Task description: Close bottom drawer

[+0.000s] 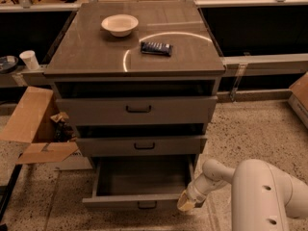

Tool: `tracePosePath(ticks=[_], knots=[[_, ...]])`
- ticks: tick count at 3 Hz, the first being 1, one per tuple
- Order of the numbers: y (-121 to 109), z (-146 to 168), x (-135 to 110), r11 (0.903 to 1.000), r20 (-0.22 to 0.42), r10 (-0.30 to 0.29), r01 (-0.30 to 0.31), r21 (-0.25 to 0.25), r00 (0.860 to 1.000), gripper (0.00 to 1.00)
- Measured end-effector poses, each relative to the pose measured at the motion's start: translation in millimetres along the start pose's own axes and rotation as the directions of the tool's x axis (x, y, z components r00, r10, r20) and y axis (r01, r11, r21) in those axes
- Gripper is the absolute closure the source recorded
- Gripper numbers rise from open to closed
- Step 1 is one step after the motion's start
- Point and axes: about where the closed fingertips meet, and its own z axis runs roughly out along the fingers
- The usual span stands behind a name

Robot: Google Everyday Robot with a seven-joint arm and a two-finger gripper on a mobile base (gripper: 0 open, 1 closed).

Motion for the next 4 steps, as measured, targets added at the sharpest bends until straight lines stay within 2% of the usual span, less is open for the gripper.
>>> tracePosePath(ticks=[2, 3, 4], knots=[[-17.9, 7.1, -0.9, 0.9992, -0.007, -0.007, 0.007, 0.039, 1.000, 1.00], [-24.5, 7.8, -0.4, 0.9990, 0.002, -0.004, 0.004, 0.044, 1.000, 0.81], [-25.4, 7.8, -0.4, 0.9990, 0.003, -0.004, 0.004, 0.045, 1.000, 0.58]])
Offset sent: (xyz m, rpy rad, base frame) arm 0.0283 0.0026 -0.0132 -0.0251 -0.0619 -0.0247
